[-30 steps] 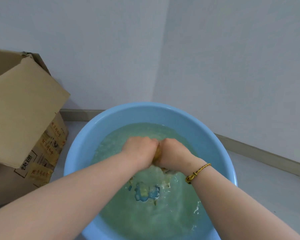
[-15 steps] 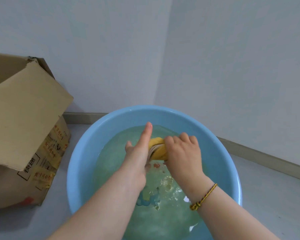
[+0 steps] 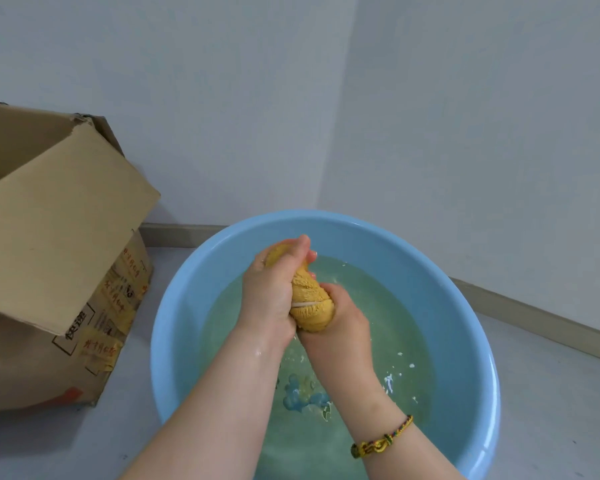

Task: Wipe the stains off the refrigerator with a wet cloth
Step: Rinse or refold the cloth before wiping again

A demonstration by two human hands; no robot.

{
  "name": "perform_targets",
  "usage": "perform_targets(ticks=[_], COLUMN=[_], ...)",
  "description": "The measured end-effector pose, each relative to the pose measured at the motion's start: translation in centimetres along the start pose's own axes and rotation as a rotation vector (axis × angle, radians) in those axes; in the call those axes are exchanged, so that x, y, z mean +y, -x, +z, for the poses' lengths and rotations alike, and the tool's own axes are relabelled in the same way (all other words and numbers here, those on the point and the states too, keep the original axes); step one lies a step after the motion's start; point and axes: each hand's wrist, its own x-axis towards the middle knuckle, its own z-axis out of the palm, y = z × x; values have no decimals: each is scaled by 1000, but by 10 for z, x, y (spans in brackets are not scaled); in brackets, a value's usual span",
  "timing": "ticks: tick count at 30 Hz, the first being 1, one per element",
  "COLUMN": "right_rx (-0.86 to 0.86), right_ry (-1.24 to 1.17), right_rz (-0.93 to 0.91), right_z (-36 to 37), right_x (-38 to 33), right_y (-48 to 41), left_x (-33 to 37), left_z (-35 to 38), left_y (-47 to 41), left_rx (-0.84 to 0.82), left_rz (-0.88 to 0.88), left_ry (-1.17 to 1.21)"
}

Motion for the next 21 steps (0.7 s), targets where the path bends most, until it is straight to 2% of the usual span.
perform_targets(ticks=[5,15,18,21], right_rx=[-218,-540,-487,-266], right_ry=[-68,-345,-471,-426], right_rz=[126,259,321,353], right_z=[-10,-31,-35,-38], right_x=[-6,-1,1,4], right_y=[0,0,0,-8], left_x=[-1,-5,-6,-3], left_z=[-1,4,9,9], left_y=[-2,4,5,3], left_rx=[-53,-213,-180,-251], left_rz=[66,-30,-13,-146], left_ry=[-148,-132,-227,-134])
